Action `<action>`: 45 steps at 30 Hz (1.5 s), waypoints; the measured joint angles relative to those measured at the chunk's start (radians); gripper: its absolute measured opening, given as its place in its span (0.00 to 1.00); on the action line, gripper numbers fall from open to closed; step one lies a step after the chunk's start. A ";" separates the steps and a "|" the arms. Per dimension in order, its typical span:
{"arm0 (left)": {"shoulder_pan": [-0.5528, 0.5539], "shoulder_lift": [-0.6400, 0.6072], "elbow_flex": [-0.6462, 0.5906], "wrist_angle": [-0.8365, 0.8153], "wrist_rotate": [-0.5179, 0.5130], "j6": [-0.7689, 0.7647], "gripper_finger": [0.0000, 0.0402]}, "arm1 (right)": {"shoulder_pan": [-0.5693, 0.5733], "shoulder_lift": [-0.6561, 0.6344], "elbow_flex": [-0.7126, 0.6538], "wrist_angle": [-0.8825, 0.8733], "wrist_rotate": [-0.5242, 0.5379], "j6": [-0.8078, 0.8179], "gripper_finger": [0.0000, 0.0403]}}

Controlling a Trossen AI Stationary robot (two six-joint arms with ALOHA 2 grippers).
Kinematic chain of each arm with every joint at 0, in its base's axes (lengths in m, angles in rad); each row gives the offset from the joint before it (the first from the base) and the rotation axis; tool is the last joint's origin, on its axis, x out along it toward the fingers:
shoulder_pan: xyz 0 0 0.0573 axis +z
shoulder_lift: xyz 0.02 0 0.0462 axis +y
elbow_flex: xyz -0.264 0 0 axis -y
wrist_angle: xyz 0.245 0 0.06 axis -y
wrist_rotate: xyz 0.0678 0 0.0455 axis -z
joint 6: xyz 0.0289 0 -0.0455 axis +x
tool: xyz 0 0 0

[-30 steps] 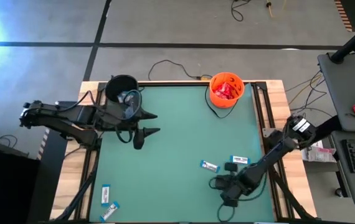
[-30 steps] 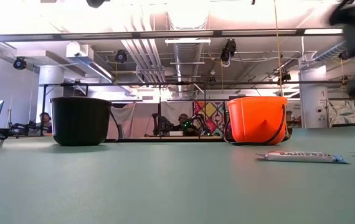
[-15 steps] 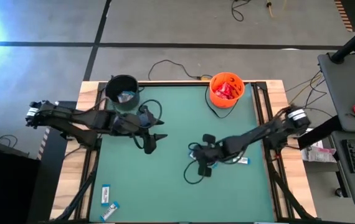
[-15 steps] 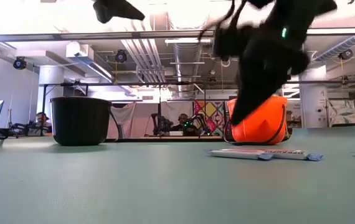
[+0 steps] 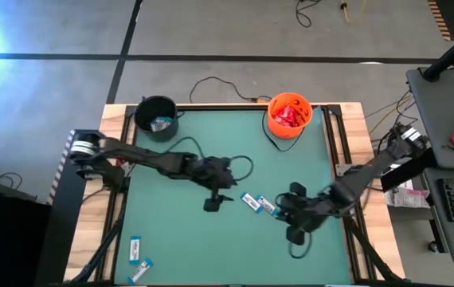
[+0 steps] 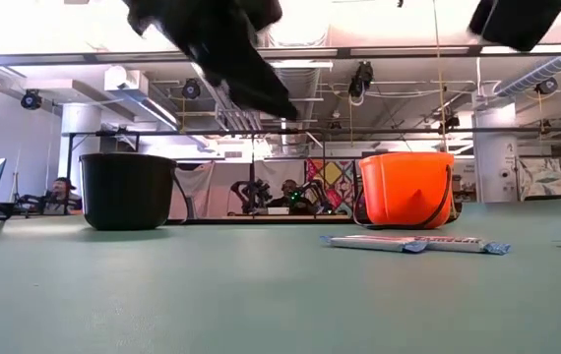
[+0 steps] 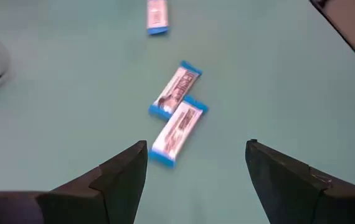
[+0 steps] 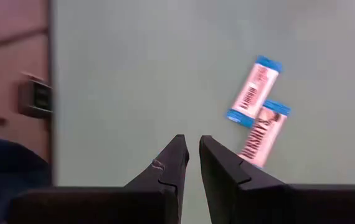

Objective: Sort candy by brand, put in halloween buckets
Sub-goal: Put the white candy into the black bucket

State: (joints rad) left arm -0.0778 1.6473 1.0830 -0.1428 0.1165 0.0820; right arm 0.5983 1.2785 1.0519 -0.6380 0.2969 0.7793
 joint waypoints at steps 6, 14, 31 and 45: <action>0.038 0.208 0.035 0.165 0.131 0.166 0.63 | 0.078 -0.046 0.002 0.017 0.089 0.148 0.09; 0.051 0.440 0.149 0.241 0.216 0.299 0.63 | 0.095 -0.044 0.004 0.013 0.070 0.172 0.09; 0.070 0.628 0.188 0.353 0.310 0.354 0.46 | 0.095 -0.046 0.004 0.005 0.033 0.216 0.09; 0.073 0.784 0.051 1.015 0.358 0.128 0.44 | 0.095 -0.047 0.005 0.007 -0.043 0.259 0.10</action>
State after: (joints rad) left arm -0.0044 2.4312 1.1343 0.8725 0.4740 0.2095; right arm 0.6937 1.2312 1.0565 -0.6312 0.2539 1.0382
